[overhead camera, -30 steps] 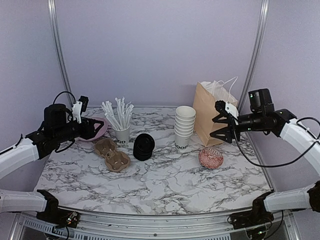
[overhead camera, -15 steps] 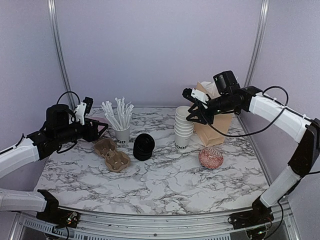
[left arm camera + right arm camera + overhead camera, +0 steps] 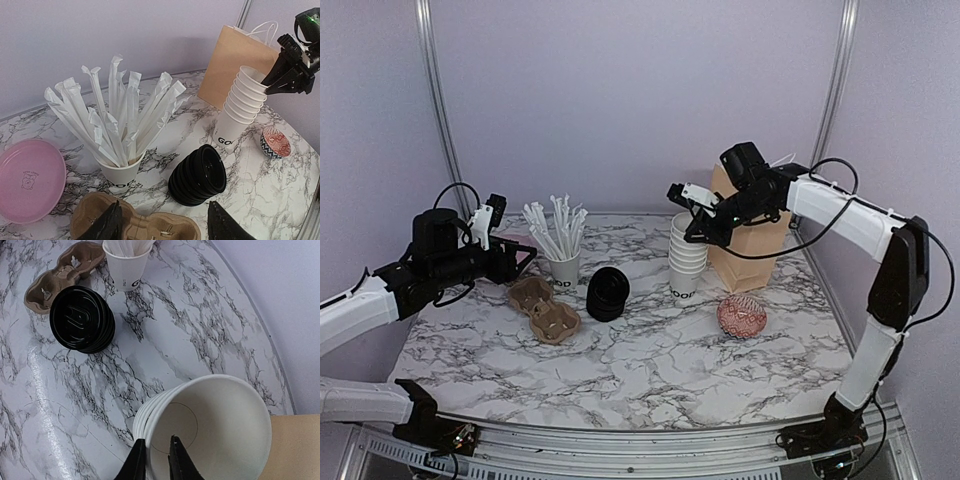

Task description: Pack the takeout coffee

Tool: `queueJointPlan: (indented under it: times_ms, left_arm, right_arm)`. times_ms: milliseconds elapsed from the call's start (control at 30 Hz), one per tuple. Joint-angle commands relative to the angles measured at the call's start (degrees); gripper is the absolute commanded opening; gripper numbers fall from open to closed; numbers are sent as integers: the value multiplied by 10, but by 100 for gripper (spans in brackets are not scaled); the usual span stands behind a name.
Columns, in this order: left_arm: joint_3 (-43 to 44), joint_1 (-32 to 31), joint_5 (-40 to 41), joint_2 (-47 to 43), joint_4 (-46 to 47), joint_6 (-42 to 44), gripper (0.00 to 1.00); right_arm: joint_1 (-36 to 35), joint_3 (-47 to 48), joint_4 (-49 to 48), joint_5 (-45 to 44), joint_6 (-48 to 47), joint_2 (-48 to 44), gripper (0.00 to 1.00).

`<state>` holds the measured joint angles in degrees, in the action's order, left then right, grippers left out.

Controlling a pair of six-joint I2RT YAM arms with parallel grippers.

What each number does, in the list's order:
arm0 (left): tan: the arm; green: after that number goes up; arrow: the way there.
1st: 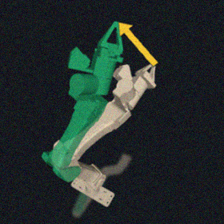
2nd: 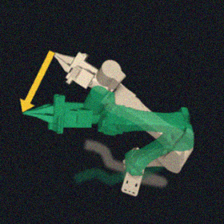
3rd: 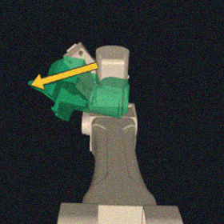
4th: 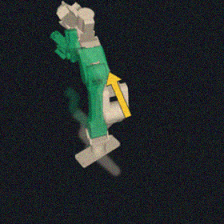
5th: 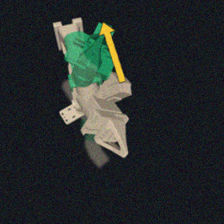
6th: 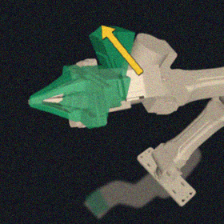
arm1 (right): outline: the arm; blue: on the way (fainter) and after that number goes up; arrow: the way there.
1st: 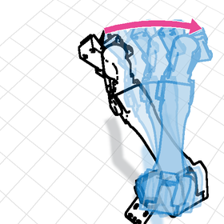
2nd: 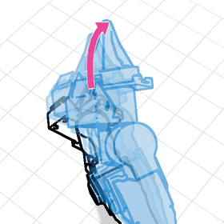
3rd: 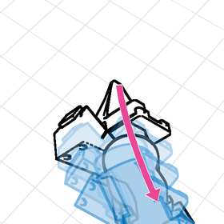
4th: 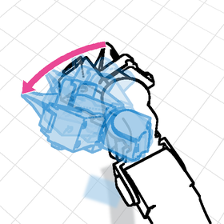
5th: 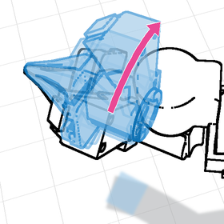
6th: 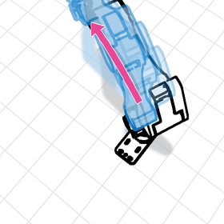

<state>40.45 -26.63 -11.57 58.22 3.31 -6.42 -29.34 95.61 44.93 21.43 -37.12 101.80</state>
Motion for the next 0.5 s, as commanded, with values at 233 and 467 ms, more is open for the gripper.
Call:
queueJointPlan:
  times_ms: [233, 467]
  left_arm:
    - [8, -3, -6, 6, -6, -1, 58]
    - [8, -3, -7, 11, -6, -2, 58]
  right_arm:
    - [-4, 41, 5, -5, 4, 13, 0]
    - [-5, 85, -21, -5, 7, 51, 0]
